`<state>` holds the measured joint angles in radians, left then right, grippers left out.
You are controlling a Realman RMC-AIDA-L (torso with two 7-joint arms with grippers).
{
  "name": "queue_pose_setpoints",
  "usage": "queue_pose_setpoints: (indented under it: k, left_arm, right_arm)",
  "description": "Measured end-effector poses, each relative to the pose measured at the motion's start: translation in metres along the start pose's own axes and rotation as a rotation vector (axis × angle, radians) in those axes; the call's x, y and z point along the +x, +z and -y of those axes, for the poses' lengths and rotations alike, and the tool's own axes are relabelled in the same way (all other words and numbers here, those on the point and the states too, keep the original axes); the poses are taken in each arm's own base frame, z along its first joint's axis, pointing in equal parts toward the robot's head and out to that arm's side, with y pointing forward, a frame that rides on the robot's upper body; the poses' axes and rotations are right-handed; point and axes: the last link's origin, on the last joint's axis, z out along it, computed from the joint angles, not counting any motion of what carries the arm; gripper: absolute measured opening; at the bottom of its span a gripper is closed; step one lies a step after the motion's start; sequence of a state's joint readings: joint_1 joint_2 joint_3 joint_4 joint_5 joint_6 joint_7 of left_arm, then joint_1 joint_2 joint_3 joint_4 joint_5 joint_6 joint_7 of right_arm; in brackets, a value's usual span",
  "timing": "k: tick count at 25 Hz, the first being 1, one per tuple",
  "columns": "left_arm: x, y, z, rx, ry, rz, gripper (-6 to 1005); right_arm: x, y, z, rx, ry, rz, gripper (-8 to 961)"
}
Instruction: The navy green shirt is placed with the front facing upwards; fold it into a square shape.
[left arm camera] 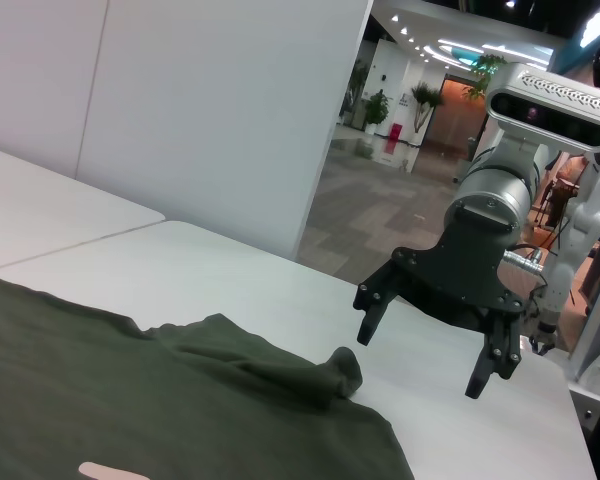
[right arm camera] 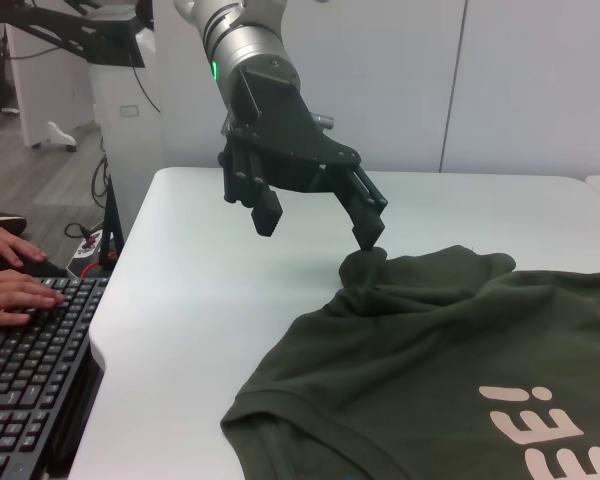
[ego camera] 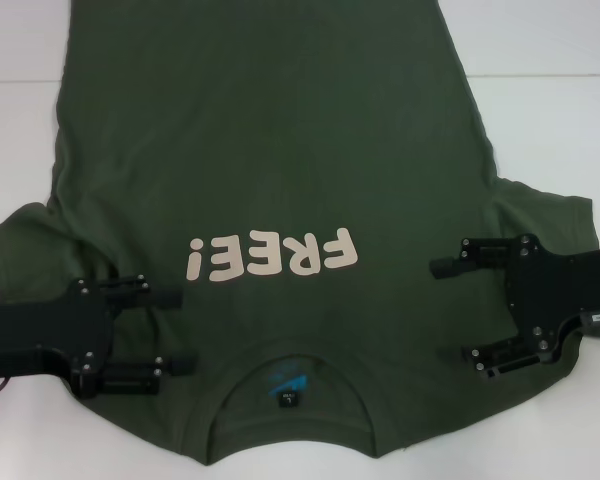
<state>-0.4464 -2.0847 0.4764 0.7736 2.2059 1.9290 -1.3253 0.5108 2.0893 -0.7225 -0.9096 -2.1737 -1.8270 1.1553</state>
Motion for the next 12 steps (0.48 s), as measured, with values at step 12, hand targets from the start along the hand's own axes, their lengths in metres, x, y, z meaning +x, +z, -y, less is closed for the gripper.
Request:
queue_pose_setpoints:
  k: [12]
  left_arm:
    - [-0.0017, -0.0012, 0.0026, 0.025, 0.003, 0.016, 825]
  right_arm:
    - [-0.0001, 0.0003, -0.0010, -0.006, -0.001, 0.004, 914]
